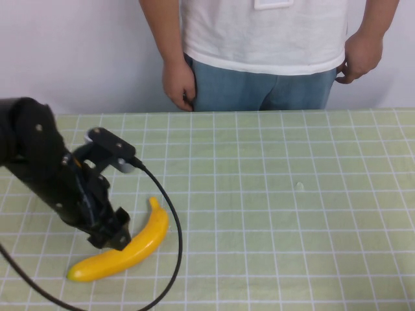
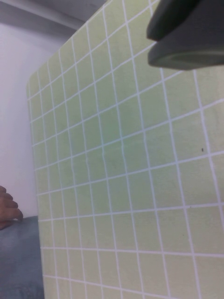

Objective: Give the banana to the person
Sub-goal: Pick up the banana

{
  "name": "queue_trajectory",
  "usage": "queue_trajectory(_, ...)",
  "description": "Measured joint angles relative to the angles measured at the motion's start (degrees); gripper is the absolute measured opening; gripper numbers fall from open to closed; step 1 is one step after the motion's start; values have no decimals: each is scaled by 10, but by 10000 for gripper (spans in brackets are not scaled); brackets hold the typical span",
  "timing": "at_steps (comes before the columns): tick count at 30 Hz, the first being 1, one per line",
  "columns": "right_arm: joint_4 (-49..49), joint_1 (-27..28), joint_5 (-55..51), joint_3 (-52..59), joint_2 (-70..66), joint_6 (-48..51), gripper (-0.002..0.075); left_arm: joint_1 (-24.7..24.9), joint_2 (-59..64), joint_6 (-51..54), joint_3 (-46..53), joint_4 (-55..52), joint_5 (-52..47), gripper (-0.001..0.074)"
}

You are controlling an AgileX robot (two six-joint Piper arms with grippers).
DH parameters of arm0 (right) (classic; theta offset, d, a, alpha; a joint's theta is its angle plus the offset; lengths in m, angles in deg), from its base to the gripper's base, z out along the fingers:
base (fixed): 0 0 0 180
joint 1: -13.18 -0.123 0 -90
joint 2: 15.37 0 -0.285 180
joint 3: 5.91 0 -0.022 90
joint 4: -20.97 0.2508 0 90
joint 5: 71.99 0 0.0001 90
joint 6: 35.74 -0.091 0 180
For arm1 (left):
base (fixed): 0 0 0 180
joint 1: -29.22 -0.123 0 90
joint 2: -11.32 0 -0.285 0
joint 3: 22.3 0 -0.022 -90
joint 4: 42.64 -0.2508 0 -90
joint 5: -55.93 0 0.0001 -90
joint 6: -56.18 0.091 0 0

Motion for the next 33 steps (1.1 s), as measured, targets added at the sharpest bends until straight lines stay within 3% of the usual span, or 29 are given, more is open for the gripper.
queue_trajectory(13, 0, 0, 0, 0, 0, 0, -11, 0, 86, 35, 1, 8, 12, 480)
queue_trajectory(25, 0, 0, 0, 0, 0, 0, -11, 0, 110, 51, 68, -9, 95, 477)
queue_trajectory(29, 0, 0, 0, 0, 0, 0, -11, 0, 111, 51, 69, -10, 98, 405)
queue_trajectory(31, 0, 0, 0, 0, 0, 0, -11, 0, 111, 51, 69, -10, 97, 320)
queue_trajectory(33, 0, 0, 0, 0, 0, 0, -11, 0, 111, 51, 69, -10, 94, 306)
